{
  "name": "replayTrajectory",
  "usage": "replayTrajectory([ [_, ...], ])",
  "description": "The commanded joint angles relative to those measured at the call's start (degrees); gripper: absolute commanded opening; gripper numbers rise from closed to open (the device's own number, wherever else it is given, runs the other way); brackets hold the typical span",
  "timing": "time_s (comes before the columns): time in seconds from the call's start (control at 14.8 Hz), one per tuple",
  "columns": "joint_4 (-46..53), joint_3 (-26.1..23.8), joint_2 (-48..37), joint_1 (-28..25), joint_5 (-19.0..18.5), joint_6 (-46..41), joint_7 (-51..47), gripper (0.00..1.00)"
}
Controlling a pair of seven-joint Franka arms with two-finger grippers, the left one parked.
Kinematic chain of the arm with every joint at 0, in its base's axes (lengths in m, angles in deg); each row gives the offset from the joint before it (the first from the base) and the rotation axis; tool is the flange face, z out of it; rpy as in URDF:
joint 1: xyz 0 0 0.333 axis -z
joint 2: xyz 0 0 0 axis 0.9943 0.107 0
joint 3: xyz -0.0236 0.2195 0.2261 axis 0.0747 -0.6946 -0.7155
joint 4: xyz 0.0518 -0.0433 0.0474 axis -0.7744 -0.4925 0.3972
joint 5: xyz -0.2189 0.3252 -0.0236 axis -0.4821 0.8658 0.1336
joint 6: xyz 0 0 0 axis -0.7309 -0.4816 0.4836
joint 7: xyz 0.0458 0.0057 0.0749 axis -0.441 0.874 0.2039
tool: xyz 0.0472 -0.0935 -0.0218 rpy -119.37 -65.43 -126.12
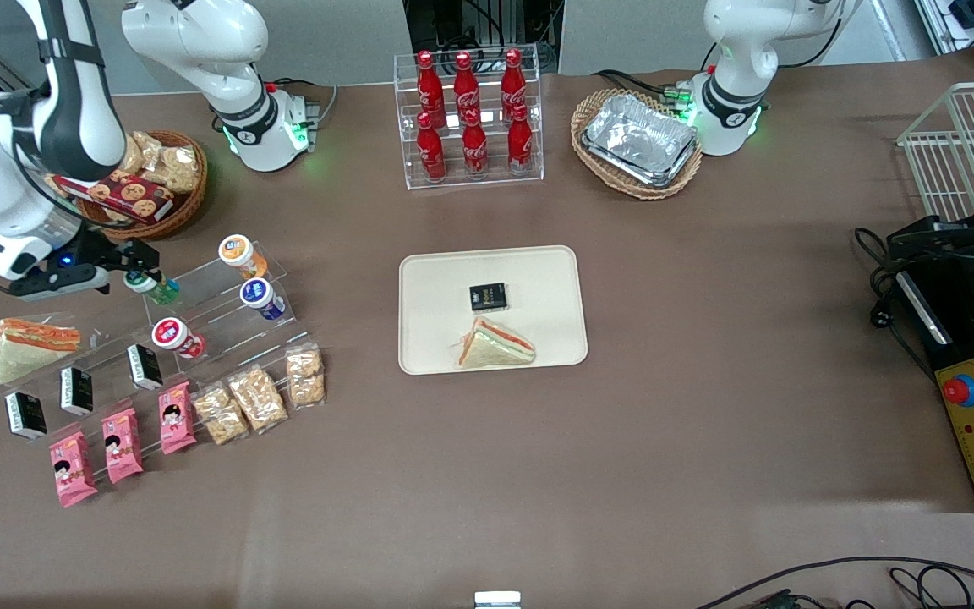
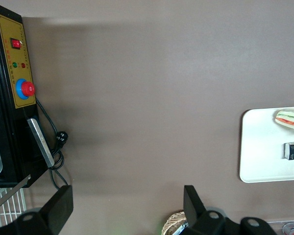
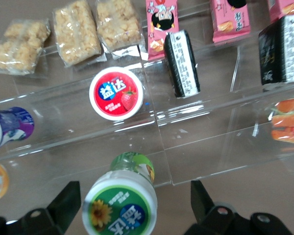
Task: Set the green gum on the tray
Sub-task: 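Close the right gripper on the green-lidded gum tub and lift it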
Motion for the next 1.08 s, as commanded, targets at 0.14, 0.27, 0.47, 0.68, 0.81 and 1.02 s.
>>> replayTrajectory([
  [0.14,-2.71,-0.18,0.12,0.19,0.38,3.51,0.67,1.00],
  [0.27,-2.62,-0.18,0.48,0.10,0.38,3.51,0.23,0.62],
  [0.47,-2.09,-0.18,0.91,-0.08,0.46,3.34,-0.03,0.10],
  [0.68,-0.17,-0.35,1.00,-0.34,0.46,2.46,-2.57,0.08],
  [0.81,3.95,-0.62,1.00,-0.43,0.46,-2.08,-2.85,0.08],
  [1.02,13.52,-0.71,2.49,-0.43,0.46,-12.09,-2.76,0.08],
])
